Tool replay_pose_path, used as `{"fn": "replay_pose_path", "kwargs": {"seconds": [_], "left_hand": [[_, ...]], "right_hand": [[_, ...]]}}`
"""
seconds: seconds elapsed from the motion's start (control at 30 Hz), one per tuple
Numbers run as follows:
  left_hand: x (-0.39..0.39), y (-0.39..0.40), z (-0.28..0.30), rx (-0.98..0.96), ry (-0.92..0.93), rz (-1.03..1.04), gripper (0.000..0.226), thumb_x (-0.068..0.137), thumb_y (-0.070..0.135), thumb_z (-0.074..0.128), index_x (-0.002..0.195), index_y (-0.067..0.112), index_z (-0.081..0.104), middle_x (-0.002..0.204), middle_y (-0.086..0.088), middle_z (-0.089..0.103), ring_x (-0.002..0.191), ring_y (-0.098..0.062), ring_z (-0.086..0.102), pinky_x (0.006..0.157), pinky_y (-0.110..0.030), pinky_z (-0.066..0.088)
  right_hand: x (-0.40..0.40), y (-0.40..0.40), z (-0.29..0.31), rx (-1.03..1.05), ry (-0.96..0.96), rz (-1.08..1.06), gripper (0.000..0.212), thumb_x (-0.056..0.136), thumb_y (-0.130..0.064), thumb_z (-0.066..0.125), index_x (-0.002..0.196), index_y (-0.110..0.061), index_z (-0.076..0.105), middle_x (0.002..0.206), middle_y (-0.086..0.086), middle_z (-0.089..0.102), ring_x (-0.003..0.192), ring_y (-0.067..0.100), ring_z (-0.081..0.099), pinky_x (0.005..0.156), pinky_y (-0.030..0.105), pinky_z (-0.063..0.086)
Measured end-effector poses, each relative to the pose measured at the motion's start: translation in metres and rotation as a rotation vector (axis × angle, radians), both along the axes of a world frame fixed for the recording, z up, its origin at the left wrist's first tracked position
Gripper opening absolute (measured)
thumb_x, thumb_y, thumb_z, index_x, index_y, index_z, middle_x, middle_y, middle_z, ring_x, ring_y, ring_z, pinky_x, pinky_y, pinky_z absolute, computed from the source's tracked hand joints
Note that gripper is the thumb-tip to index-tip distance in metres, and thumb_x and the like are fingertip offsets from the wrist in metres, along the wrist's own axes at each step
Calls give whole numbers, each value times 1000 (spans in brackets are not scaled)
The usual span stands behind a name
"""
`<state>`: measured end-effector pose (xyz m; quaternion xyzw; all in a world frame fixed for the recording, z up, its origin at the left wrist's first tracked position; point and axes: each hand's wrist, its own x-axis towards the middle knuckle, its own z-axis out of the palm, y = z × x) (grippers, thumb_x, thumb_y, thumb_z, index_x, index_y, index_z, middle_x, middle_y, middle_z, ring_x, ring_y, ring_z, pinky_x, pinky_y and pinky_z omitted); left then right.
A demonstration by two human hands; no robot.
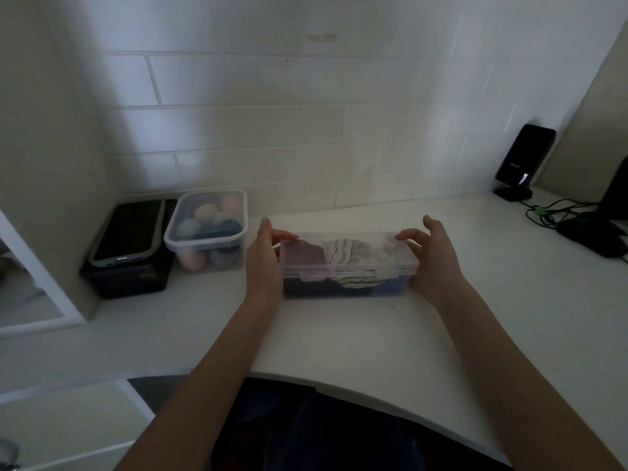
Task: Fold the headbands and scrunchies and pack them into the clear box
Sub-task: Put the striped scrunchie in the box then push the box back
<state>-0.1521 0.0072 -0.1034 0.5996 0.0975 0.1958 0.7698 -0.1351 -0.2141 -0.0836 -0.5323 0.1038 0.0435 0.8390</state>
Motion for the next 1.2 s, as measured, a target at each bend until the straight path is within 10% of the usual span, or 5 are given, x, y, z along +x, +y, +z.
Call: {"fn": "replay_pose_path", "kwargs": {"seconds": [0.13,0.3,0.5,0.77,1.2], "left_hand": [[0,13,-5,74,-4,-195,20,89,8,50,77,16,65,79,-1,67,74,-13,63,75,-31,48],[-8,19,-8,99,-1,-329,27,83,-4,57,95,19,62,99,-18,63,88,-28,60,85,-38,47],[-21,19,-6,460,-80,-185,16,87,9,59,89,21,70,101,0,68,97,-13,61,84,-26,45],[-33,11,-10,1223,-347,-50,53,76,52,54,112,15,68,130,-4,59,128,-9,42,116,-32,13],[-25,5,-18,1561,-469,128,37,84,35,55,115,17,66,109,-12,71,103,-30,65,99,-37,47]], "right_hand": [[-7,-7,-4,-265,-158,213,10,91,-22,56,92,-13,60,85,6,66,76,22,62,62,27,53],[-10,-10,-9,-363,-212,307,51,87,-10,62,131,-29,46,109,8,68,93,22,69,84,32,57],[-16,-9,-8,-476,-321,267,31,90,-12,59,120,-19,58,109,4,67,98,24,67,76,25,58],[-22,-2,-18,-1342,-798,-39,30,88,-32,56,109,-16,70,130,0,61,123,12,52,102,15,30],[-22,3,-16,-1605,-793,156,43,91,-32,54,133,-34,50,144,-3,48,138,16,37,116,43,19]]}}
